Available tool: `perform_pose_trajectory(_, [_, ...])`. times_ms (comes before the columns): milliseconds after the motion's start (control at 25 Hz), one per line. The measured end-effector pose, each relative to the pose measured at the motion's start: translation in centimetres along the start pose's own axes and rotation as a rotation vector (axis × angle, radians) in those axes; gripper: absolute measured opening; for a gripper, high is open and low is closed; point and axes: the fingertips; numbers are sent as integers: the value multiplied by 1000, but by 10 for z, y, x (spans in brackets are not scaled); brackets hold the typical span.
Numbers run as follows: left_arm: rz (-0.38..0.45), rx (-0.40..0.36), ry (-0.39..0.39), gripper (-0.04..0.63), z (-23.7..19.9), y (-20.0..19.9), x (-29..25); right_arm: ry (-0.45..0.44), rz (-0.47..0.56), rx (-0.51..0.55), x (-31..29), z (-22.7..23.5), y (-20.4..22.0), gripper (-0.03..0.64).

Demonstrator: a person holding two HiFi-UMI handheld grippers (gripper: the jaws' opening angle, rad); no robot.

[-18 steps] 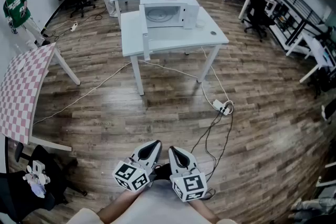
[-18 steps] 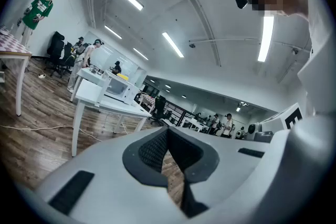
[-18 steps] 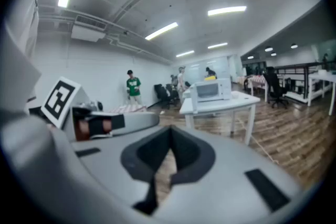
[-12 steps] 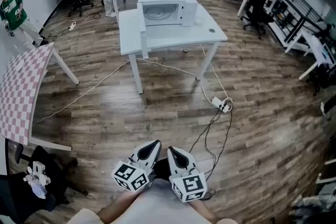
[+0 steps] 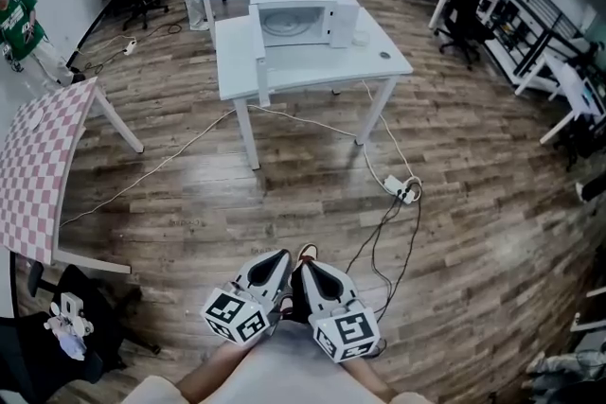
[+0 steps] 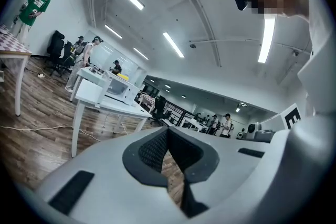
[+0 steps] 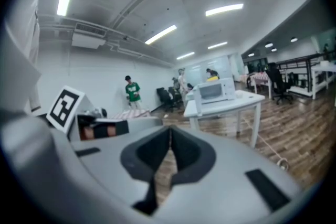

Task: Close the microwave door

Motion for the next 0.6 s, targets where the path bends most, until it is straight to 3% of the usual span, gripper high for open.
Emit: perform_pose_trajectory(600, [11, 31, -1, 18, -30, -27, -35, -8, 0, 15, -46, 33, -28, 23])
Point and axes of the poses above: the fingertips, and each gripper's own axes: x backward along the fingers, z to its right, y out of its underside, and after that the axes turned 5 degrees about -z, right-handed
